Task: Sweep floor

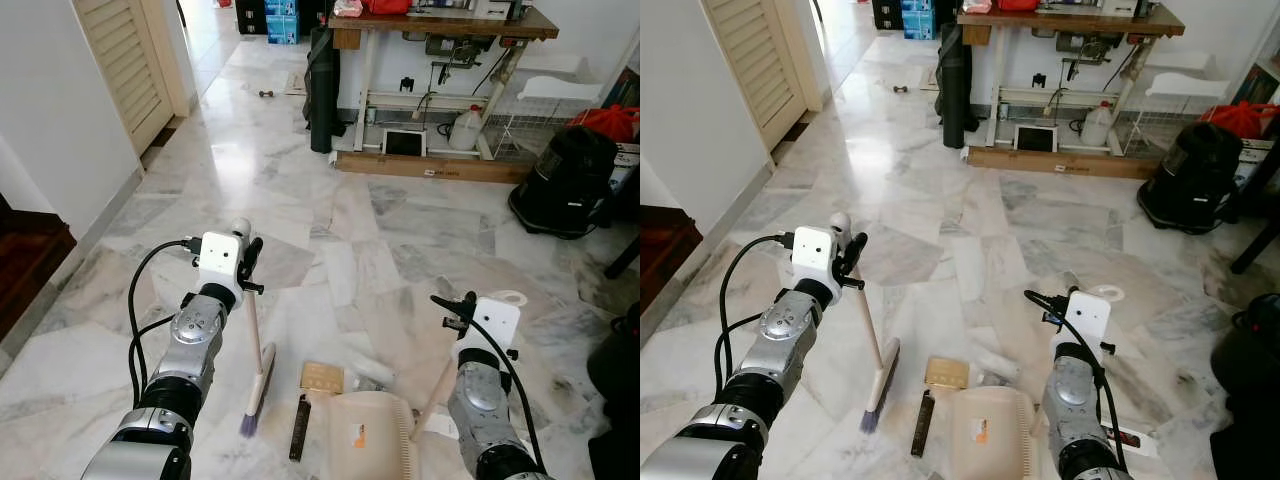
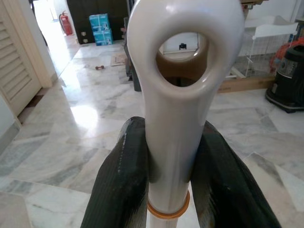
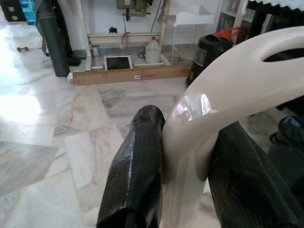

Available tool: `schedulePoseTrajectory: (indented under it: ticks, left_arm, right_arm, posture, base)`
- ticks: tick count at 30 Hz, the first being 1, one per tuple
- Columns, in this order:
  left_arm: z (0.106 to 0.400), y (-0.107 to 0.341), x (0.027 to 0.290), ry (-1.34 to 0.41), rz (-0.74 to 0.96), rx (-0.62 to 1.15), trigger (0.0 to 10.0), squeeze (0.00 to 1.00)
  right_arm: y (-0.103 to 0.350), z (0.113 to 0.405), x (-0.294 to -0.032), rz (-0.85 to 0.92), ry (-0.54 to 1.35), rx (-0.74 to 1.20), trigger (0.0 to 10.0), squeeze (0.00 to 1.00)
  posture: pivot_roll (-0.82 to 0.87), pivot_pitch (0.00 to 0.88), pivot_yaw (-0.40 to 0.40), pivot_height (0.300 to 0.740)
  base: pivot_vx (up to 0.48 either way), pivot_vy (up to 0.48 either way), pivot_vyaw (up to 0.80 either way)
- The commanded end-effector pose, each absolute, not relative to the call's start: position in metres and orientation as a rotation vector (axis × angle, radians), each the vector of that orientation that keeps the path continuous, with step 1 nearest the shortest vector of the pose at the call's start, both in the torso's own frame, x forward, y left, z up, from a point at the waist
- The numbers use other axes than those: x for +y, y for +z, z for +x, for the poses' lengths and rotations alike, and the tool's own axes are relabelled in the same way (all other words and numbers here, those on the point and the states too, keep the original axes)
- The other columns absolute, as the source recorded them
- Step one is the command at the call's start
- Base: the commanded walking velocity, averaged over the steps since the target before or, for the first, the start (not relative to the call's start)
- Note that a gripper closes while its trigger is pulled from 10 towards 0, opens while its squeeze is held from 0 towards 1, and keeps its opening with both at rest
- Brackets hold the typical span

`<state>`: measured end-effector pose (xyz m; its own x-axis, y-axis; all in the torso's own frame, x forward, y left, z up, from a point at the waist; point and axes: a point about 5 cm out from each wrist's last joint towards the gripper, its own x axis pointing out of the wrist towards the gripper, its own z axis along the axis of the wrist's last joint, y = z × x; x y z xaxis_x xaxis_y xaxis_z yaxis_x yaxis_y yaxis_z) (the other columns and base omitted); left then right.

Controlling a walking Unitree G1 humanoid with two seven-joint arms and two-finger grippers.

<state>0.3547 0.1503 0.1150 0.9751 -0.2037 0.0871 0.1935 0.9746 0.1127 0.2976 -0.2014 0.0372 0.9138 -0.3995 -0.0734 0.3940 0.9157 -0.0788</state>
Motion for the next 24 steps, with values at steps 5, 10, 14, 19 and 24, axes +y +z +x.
schedulePoseTrajectory:
  ticks: [5,10,14,19,24]
  left_arm:
    - [0.359,0.126,0.146,-0.209,0.106,-0.135,10.0,0.00]
    - [0.359,0.126,0.147,-0.207,0.106,-0.137,10.0,0.00]
    - [0.359,0.127,0.147,-0.207,0.106,-0.138,10.0,0.00]
    - [0.360,0.128,0.146,-0.213,0.103,-0.141,10.0,0.00]
    - [0.360,0.128,0.145,-0.218,0.102,-0.143,10.0,0.00]
  right_arm:
    - [0.033,0.296,-0.207,-0.070,-0.420,0.120,10.0,0.00]
    - [0.044,0.301,-0.201,-0.002,-0.394,0.054,10.0,0.00]
    - [0.053,0.306,-0.199,0.082,-0.400,0.006,10.0,0.00]
    - [0.060,0.309,-0.200,0.142,-0.408,-0.026,10.0,0.00]
    - [0.062,0.310,-0.201,0.165,-0.403,-0.032,10.0,0.00]
  posture:
    - [0.08,0.073,-0.021,0.740]
    - [0.08,0.063,-0.022,0.740]
    - [0.08,0.052,-0.020,0.740]
    - [0.08,0.043,-0.019,0.740]
    - [0.08,0.028,-0.018,0.740]
  base:
    - [0.000,0.000,0.00]
    - [0.000,0.000,0.00]
    - [0.000,0.000,0.00]
    - [0.000,0.000,0.00]
    - [0.000,0.000,0.00]
